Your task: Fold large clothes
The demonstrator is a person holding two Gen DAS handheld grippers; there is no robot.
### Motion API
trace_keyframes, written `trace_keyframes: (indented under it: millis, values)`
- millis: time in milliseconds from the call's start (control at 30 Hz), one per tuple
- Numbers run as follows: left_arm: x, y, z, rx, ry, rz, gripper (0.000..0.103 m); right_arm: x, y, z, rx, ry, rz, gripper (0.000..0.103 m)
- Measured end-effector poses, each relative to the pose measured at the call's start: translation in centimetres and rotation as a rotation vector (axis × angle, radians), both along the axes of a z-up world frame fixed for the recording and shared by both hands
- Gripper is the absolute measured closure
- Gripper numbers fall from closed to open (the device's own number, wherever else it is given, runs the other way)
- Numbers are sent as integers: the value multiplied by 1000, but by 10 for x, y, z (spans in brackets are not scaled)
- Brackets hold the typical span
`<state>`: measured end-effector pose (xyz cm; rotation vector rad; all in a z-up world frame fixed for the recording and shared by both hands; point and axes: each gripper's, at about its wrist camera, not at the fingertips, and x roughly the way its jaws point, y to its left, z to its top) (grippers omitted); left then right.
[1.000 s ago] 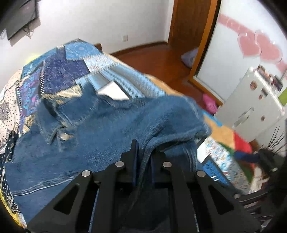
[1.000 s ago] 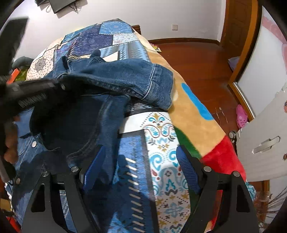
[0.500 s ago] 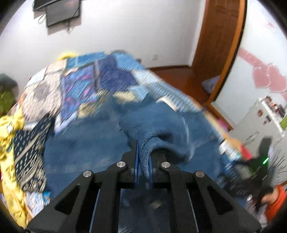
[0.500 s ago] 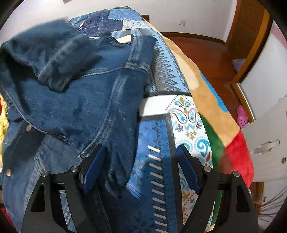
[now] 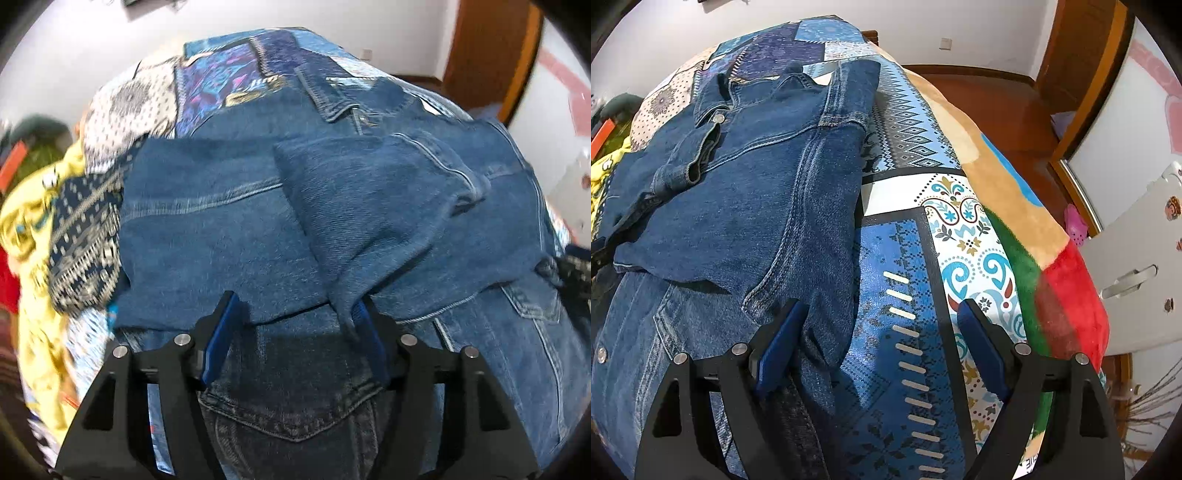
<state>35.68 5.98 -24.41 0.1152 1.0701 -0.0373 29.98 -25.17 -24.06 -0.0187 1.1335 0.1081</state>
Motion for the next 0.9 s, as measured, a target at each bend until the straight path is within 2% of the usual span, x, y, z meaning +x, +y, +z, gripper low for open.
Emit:
trace_keyframes:
  millis: [100, 200, 267, 367, 533, 633, 733, 867, 900]
  values:
    - [0, -13, 12, 36, -27, -49, 41, 0, -1, 2, 11, 0, -6, 21]
    - [5, -36, 22, 4, -27, -147, 40, -3, -2, 6, 30, -17, -9, 21]
    - [10, -52, 22, -8, -14, -194, 40, -6, -2, 11, 44, -31, -4, 21]
    - [22, -77, 15, 17, -4, -232, 40, -9, 1, 17, 52, -49, 8, 21]
    - [47, -99, -3, 71, 2, -216, 40, -7, 10, 24, 60, -66, 35, 21]
    - [61, -96, -11, 37, -4, -183, 41, -8, 10, 22, 59, -65, 35, 21]
    - [67, -95, -12, 7, -13, -172, 51, -10, 8, 16, 72, -52, 26, 21]
    - [67, -104, -9, -22, -22, -216, 78, -12, 6, 11, 79, -29, 11, 21]
    - [67, -103, -7, -42, -22, -224, 80, -12, 5, 11, 82, -27, 6, 21]
